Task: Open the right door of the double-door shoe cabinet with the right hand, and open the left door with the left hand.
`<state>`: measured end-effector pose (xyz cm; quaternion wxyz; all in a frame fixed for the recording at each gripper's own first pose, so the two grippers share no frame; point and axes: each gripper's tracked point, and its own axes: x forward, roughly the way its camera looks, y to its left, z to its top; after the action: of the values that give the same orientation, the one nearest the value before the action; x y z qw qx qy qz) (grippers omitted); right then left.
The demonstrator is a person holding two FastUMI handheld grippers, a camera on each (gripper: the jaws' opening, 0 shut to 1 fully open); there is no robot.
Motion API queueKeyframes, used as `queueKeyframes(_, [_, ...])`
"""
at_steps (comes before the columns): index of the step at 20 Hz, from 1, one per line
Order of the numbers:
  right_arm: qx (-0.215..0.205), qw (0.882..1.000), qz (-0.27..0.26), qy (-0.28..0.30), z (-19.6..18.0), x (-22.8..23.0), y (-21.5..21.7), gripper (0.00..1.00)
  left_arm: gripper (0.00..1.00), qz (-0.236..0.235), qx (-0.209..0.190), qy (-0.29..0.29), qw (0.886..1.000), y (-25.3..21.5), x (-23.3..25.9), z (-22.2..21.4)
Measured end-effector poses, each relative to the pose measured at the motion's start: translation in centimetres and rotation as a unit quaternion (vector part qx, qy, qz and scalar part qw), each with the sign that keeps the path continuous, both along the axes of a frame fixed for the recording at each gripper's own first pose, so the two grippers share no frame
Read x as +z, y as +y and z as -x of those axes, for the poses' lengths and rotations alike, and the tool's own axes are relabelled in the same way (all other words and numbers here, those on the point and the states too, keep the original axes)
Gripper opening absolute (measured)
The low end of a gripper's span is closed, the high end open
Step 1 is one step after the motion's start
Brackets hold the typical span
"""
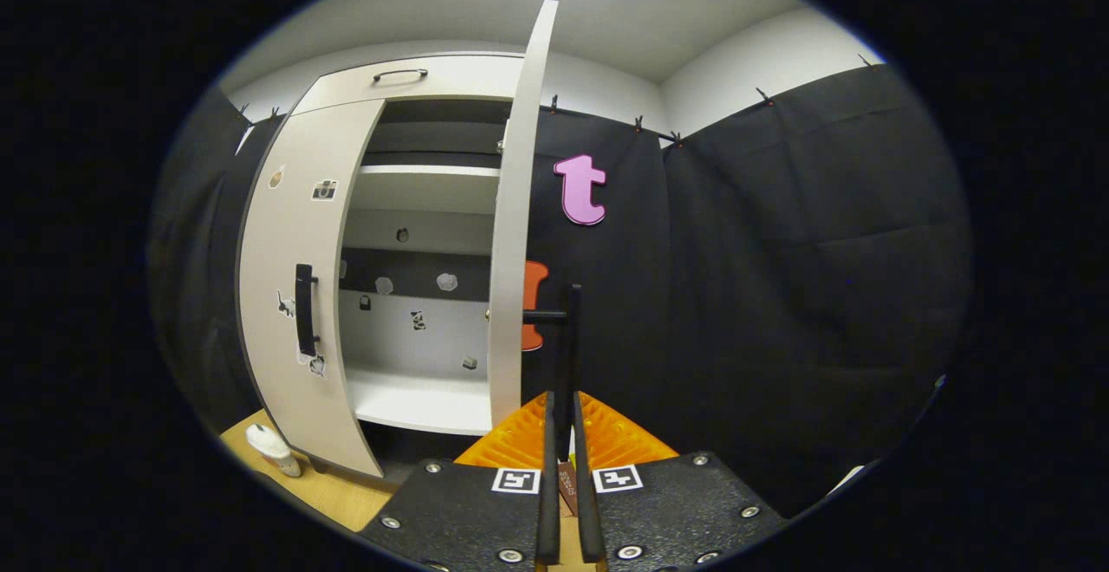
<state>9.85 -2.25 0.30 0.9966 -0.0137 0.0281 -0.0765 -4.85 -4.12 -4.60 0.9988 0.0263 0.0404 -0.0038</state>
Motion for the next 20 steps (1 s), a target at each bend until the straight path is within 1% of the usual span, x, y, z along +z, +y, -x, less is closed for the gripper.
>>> queueKeyframes(1, [0.016,1.0,-0.016,-0.003,0.8,0.0,0.3,0.12,0.96,-0.002,-0.002,-0.002,1.0,-0.4,0.0,-0.5])
queueKeyframes(2, [0.023,0.999,-0.022,-0.003,1.3,0.0,0.1,0.29,0.96,-0.003,-0.003,-0.003,1.0,-1.1,0.1,-1.0])
queueKeyframes(3, [0.024,1.0,-0.018,-0.005,1.7,0.1,-0.3,0.32,0.96,-0.003,-0.007,-0.004,1.0,-2.0,0.0,-1.4])
queueKeyframes(4, [0.024,1.0,-0.011,-0.007,1.7,0.2,-0.3,0.42,0.97,-0.002,-0.013,-0.003,1.0,-2.8,0.0,-2.1])
queueKeyframes(5, [0.026,1.0,-0.006,-0.008,1.8,0.2,-0.2,0.46,0.96,-0.001,-0.019,-0.003,1.0,-3.5,-0.1,-2.9])
queueKeyframes(6, [0.029,1.0,-0.005,-0.008,1.8,0.1,-0.1,0.58,0.96,0.002,-0.024,-0.002,1.0,-4.3,-0.2,-3.6])
queueKeyframes(7, [0.031,0.999,-0.009,-0.007,1.9,-0.1,-0.3,0.63,0.96,0.004,-0.028,0.002,1.0,-5.3,-0.4,-4.1])
queueKeyframes(8, [0.033,0.999,-0.013,-0.005,1.9,-0.3,-0.5,0.77,0.97,0.004,-0.031,0.004,0.999,-6.0,-0.6,-4.8])
queueKeyframes(9, [0.033,0.999,-0.016,-0.003,1.8,-0.5,-0.4,0.77,0.96,0.001,-0.033,0.005,0.999,-6.6,-0.7,-5.5])
queueKeyframes(10, [0.031,0.999,-0.017,-0.002,1.8,-0.6,-0.5,0.87,0.96,-0.003,-0.034,0.005,0.999,-7.3,-0.7,-6.3])
queueKeyframes(11, [0.027,0.999,-0.017,-0.001,1.8,-0.8,-0.9,0.9,0.98,-0.006,-0.037,0.004,0.999,-8.2,-0.7,-7.0])
queueKeyframes(12, [0.023,1.0,-0.018,-0.002,1.8,-0.8,-1.4,0.98,0.96,-0.007,-0.039,0.002,0.999,-9.1,-0.6,-7.8])
queueKeyframes(13, [0.02,1.0,-0.021,-0.006,1.8,-0.8,-1.5,0.93,0.96,-0.004,-0.043,-0.001,0.999,-9.9,-0.5,-8.8])
queueKeyframes(15, [0.011,1.0,-0.025,-0.015,2.0,-0.6,-2.0,0.93,0.95,0.007,-0.048,-0.003,0.999,-11.7,-0.2,-10.9])
queueKeyframes(17, [0.002,0.999,-0.028,-0.026,2.2,-0.3,-2.8,0.93,0.96,0.016,-0.051,-0.004,0.999,-13.4,0.1,-13.5])
queueKeyframes(19, [-0.009,0.999,-0.026,-0.037,2.5,0.1,-3.4,0.93,0.95,0.013,-0.047,-0.004,0.999,-14.7,0.0,-16.3])
queueKeyframes(20, [-0.014,0.999,-0.024,-0.041,2.6,0.3,-3.9,0.93,0.96,0.013,-0.045,-0.004,0.999,-15.3,0.0,-17.5])
